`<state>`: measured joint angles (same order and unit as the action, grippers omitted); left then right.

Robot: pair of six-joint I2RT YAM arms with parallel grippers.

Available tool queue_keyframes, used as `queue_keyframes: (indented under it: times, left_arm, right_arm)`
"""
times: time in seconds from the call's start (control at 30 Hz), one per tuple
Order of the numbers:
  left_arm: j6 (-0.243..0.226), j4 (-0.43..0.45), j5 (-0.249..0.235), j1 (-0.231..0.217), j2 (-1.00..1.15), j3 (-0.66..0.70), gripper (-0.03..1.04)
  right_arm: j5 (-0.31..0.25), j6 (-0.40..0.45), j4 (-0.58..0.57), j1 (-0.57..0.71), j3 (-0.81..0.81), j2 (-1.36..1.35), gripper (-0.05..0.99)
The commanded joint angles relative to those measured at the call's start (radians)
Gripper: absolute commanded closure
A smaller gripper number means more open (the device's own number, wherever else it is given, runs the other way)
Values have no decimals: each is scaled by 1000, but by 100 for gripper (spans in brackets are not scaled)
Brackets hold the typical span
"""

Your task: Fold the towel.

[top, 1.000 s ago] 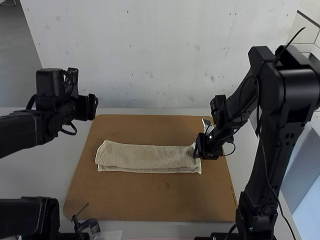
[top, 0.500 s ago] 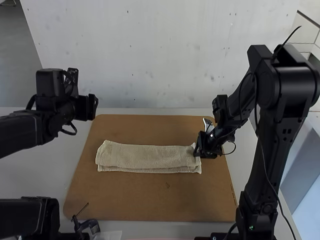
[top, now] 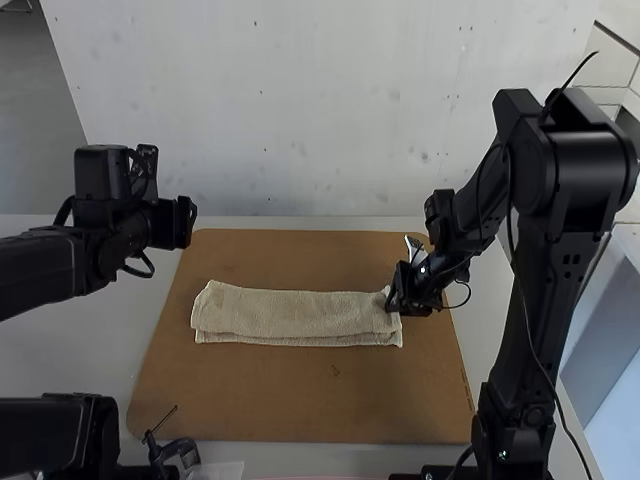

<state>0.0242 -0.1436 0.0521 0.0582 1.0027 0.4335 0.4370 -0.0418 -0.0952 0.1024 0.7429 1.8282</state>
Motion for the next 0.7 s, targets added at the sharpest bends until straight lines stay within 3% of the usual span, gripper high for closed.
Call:
queue_keyframes:
  times: [0.0, 0.13, 0.23, 0.3, 0.67]
  left_arm:
    - [8, -7, 6, -8, -16, -7, 16]
    - [8, -7, 8, -8, -18, -10, 16]
    - [10, -7, 11, -12, -16, -13, 16]
    - [11, -7, 11, -14, -16, -13, 16]
    - [13, -8, 14, -15, -10, -21, 16]
  right_arm:
    - [71, -12, -18, 17, -10, 59, 69]
    - [71, -12, -23, 19, -11, 63, 71]
    - [69, -15, -21, 17, -11, 65, 88]
    - [69, -18, -14, 11, -11, 65, 91]
    - [42, -72, 17, -116, -17, 42, 91]
